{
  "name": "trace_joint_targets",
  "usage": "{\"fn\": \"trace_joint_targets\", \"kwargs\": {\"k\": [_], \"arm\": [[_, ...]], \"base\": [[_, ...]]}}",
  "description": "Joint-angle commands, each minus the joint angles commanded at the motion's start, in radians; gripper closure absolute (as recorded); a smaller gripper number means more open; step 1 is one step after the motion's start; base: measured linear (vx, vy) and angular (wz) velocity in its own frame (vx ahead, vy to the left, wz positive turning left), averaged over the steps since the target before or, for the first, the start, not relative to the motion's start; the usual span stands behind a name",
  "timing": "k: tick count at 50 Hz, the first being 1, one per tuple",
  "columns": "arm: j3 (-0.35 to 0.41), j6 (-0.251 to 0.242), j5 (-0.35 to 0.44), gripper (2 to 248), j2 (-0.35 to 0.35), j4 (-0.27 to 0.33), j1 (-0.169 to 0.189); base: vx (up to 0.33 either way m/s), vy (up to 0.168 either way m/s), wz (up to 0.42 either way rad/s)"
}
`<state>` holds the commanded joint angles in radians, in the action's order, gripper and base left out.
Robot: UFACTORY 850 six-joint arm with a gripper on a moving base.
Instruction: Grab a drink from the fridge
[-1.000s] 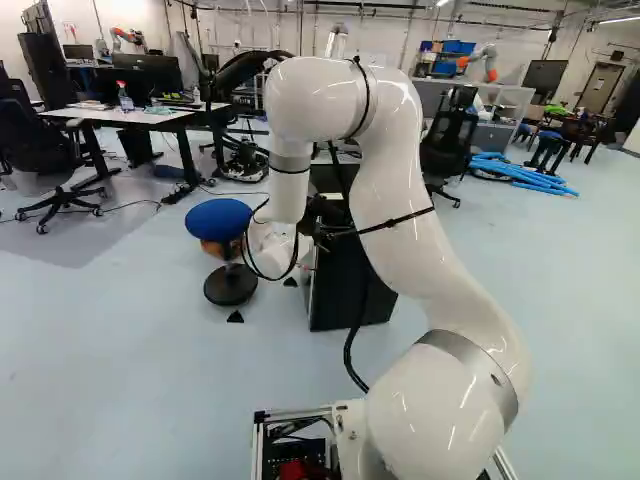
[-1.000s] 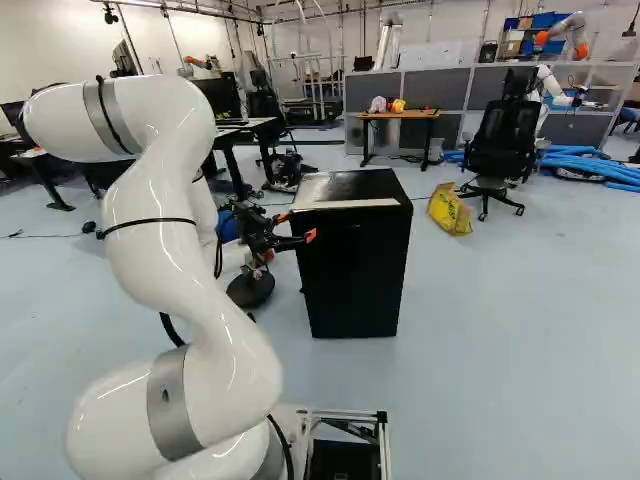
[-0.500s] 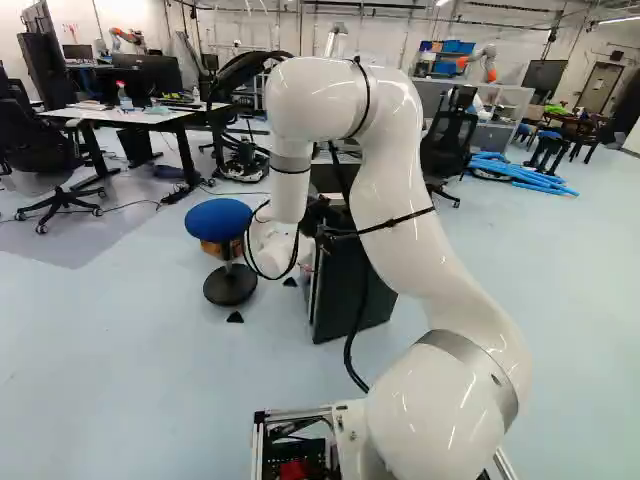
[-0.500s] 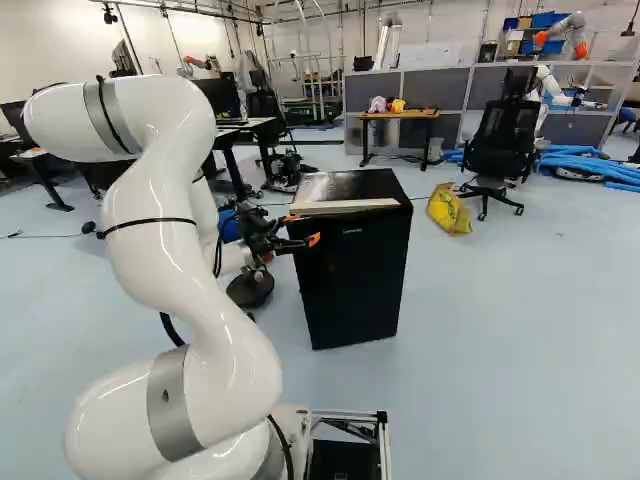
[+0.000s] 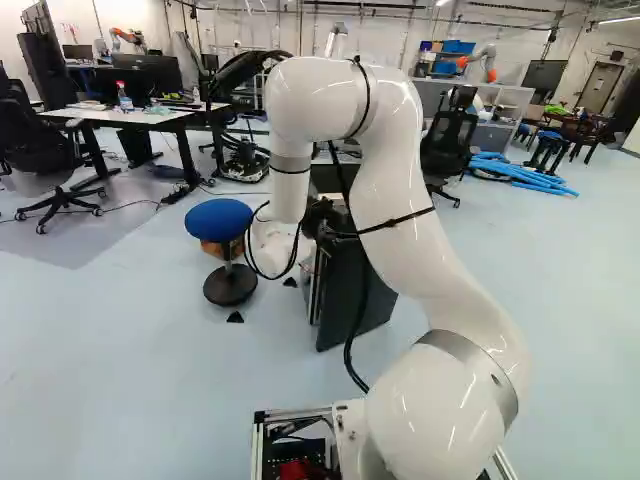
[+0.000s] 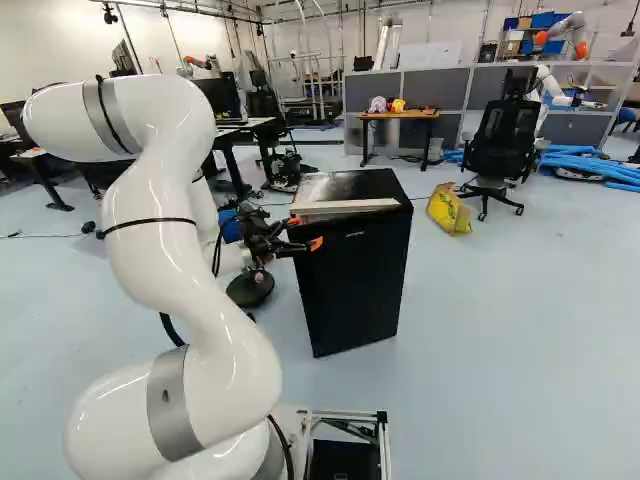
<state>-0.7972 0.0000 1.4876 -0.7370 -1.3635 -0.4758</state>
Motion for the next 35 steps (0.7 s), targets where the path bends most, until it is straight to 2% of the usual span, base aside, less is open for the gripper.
{"fn": "trace_joint_targets", "kwargs": {"k": [35], "arm": [[0.071,0.0,0.022,3,0.031,-0.107,-0.021]], "base": [[0.0,0.0,0.0]]}}
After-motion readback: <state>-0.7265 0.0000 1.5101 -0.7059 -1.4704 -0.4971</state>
